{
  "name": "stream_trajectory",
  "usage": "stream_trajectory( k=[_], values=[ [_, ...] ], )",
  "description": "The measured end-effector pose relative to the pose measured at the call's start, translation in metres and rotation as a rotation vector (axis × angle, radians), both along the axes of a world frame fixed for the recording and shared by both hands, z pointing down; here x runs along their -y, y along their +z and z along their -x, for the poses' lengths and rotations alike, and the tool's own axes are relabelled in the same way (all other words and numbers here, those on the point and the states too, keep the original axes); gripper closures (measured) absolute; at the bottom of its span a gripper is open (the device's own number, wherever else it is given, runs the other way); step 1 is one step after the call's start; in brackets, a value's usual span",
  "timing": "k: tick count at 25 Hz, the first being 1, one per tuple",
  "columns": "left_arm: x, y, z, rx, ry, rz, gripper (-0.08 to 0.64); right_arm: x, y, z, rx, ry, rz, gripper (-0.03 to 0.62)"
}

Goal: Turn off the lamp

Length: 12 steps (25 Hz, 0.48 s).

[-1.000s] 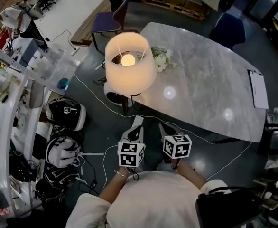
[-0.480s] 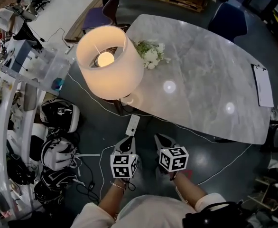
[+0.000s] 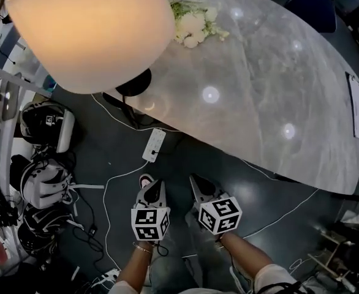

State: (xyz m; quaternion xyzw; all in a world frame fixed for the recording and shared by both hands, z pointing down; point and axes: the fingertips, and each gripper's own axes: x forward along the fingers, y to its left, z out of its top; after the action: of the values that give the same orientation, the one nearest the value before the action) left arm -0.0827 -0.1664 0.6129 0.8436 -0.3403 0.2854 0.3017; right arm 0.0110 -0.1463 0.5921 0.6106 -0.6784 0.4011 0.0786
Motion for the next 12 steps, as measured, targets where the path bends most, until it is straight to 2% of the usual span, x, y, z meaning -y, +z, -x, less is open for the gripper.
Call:
stream_trajectory(
  k=[3,5,8,12],
  values=[
    [0.006,0.054,-0.013,-0.006,-0.003,-0.026,0.566,0.010,0.048,-0.018,-0.027,0.004,-0.042,0.594],
    [0.008,0.078,-0.015,-0.008,-0.009,-0.018,0.566,0.012,0.073,-0.024,-0.032,0.023,-0.031,0.594],
    [0.014,0.101,-0.012,0.001,-0.004,-0.004,0.566,0.015,0.096,-0.026,-0.035,0.054,-0.006,0.594],
    [0.038,0.119,-0.011,0.019,0.006,-0.049,0.566,0.023,0.108,-0.026,-0.053,0.063,-0.011,0.594]
  ],
)
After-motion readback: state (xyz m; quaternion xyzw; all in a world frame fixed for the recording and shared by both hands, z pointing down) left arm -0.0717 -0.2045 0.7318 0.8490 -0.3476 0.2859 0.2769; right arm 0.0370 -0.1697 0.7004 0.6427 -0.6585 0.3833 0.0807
